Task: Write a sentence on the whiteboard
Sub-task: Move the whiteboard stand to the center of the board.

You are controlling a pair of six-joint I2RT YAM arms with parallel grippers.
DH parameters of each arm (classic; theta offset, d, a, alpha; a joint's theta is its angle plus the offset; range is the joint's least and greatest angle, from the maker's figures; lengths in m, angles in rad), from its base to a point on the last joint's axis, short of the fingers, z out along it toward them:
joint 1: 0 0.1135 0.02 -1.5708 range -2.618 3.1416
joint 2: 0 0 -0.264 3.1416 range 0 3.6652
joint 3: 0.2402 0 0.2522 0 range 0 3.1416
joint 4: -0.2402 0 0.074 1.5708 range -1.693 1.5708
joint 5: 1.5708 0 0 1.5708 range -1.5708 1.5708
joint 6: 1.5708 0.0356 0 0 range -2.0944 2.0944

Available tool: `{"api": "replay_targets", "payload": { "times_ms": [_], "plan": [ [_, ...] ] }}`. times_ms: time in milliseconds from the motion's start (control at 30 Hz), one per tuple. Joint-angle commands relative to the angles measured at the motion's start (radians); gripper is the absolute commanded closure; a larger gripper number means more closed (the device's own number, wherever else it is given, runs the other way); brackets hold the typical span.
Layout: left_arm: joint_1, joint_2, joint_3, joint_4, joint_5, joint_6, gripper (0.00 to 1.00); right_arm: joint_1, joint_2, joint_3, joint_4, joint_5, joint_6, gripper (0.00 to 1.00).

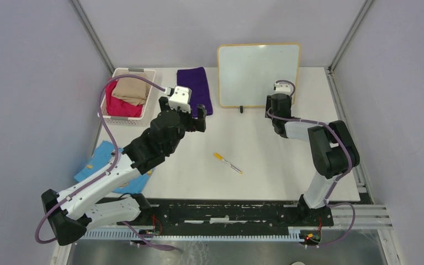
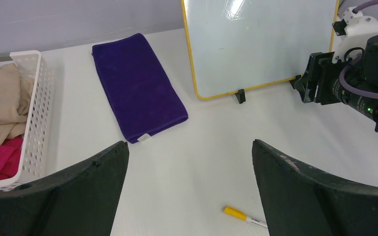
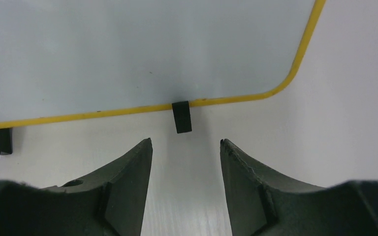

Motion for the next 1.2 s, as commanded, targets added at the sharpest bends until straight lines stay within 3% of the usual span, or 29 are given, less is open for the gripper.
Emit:
{"api": "replay_targets", "payload": {
  "times_ms": [0, 567, 900, 1167],
  "plan": [
    [-0.009, 0.004, 0.033, 0.031, 0.008, -0.014, 0.01, -0.018, 0.049, 0.082, -0.003, -0.041, 0.005, 0.42],
    [-0.008, 0.028, 0.038, 0.027, 0.006, -0.012, 0.01, -0.034, 0.167, 0.21, -0.066, -0.07, 0.042, 0.52],
    [-0.008, 0.041, 0.038, 0.027, 0.009, -0.016, 0.01, -0.05, 0.194, 0.236, -0.076, -0.07, 0.027, 0.52],
    [-0.008, 0.049, 0.039, 0.025, 0.012, -0.019, 0.01, -0.052, 0.196, 0.227, -0.067, -0.08, -0.005, 0.68]
  ]
}}
